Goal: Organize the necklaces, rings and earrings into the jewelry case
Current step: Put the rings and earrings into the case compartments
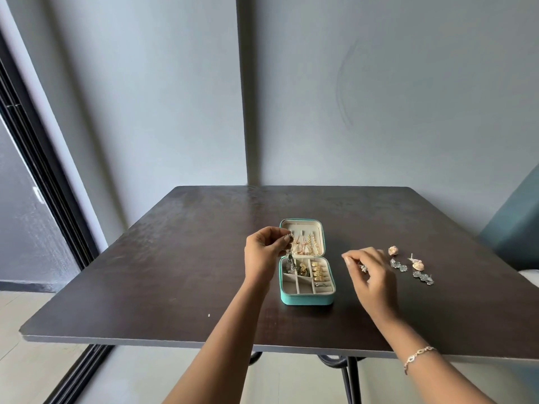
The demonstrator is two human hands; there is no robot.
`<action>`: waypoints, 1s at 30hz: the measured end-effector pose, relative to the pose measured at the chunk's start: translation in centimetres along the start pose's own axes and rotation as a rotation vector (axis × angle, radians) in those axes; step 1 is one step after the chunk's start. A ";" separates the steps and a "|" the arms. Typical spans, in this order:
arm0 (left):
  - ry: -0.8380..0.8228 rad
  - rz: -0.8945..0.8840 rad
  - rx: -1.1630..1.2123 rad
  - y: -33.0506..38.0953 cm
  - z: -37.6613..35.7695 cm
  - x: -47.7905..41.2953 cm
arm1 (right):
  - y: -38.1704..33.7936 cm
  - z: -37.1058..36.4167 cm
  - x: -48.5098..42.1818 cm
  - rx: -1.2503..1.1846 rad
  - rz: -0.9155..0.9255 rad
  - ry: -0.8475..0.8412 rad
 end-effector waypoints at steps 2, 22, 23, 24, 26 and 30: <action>0.007 0.003 -0.004 -0.1 0.1 -0.3 | 0.0 -0.4 0.2 0.019 0.015 -0.018; 0.057 0.012 -0.248 -2.4 0.1 -0.4 | 0.7 -2.1 0.6 0.077 -0.016 -0.133; 0.065 0.007 -0.271 -2.4 0.1 -0.3 | 0.8 -2.2 0.6 0.076 -0.020 -0.137; 0.068 0.004 -0.286 -2.5 0.1 -0.3 | 0.8 -2.2 0.6 0.077 -0.022 -0.142; 0.069 0.001 -0.319 -2.8 0.1 -0.2 | 0.9 -2.3 0.7 0.077 -0.025 -0.147; 0.078 0.009 -0.400 -3.6 0.1 0.0 | 0.8 -2.4 0.7 0.080 -0.026 -0.154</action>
Point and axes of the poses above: each hand's wrist, its own x-axis away from the middle knuckle, its own z-axis out of the back of the hand, y = z × x, the point moved 9 cm from there along -x, towards the middle knuckle, and after that the axes turned 8 degrees about -x, right-handed, at the moved point
